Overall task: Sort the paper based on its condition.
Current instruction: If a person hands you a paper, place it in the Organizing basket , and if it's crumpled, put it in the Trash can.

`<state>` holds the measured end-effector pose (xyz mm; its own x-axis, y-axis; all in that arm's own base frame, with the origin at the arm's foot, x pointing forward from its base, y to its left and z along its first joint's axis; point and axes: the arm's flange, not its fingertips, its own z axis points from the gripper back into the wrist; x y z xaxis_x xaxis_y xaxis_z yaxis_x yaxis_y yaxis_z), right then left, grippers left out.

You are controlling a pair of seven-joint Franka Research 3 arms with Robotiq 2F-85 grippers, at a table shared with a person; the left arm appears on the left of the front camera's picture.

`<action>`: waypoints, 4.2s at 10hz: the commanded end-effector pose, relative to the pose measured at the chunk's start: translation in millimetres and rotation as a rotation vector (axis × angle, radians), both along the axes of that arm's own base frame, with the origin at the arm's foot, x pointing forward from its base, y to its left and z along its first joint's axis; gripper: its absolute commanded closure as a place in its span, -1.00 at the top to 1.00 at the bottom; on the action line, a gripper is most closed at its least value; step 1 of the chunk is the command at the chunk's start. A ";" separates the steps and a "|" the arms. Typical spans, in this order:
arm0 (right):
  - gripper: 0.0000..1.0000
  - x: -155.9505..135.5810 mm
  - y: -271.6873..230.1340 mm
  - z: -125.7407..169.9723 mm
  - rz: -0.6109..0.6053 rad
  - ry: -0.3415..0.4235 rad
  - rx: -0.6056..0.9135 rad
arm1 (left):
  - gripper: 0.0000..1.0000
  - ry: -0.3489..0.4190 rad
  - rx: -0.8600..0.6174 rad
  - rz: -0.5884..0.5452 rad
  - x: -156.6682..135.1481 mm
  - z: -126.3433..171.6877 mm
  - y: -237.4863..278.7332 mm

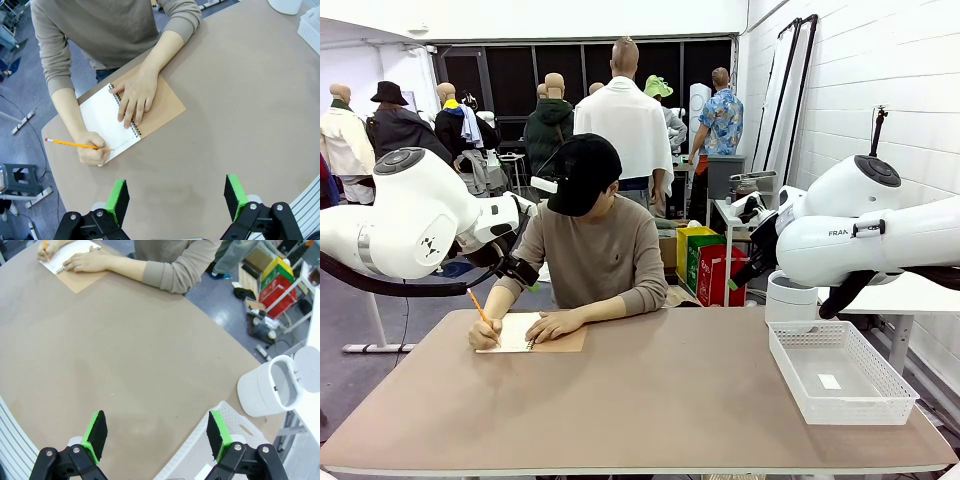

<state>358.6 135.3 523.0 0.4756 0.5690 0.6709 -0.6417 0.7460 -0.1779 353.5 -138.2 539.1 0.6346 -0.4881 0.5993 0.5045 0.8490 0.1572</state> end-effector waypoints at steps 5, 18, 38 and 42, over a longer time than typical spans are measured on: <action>1.00 0.1 -0.2 -0.1 0.000 0.000 0.000 | 1.00 0.000 0.000 -0.001 0.0 -0.1 0.6; 1.00 0.1 -0.2 -0.1 0.000 0.000 0.000 | 1.00 0.000 0.000 -0.001 0.0 -0.1 0.6; 1.00 0.1 -0.2 -0.1 0.000 0.000 0.000 | 1.00 0.000 0.000 -0.001 0.0 -0.1 0.6; 1.00 0.1 -0.2 -0.1 0.000 0.000 0.000 | 1.00 0.000 0.000 -0.001 0.0 -0.1 0.6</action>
<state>358.6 135.3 523.0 0.4756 0.5690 0.6709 -0.6417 0.7460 -0.1779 353.5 -138.2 539.1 0.6346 -0.4881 0.5993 0.5045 0.8490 0.1572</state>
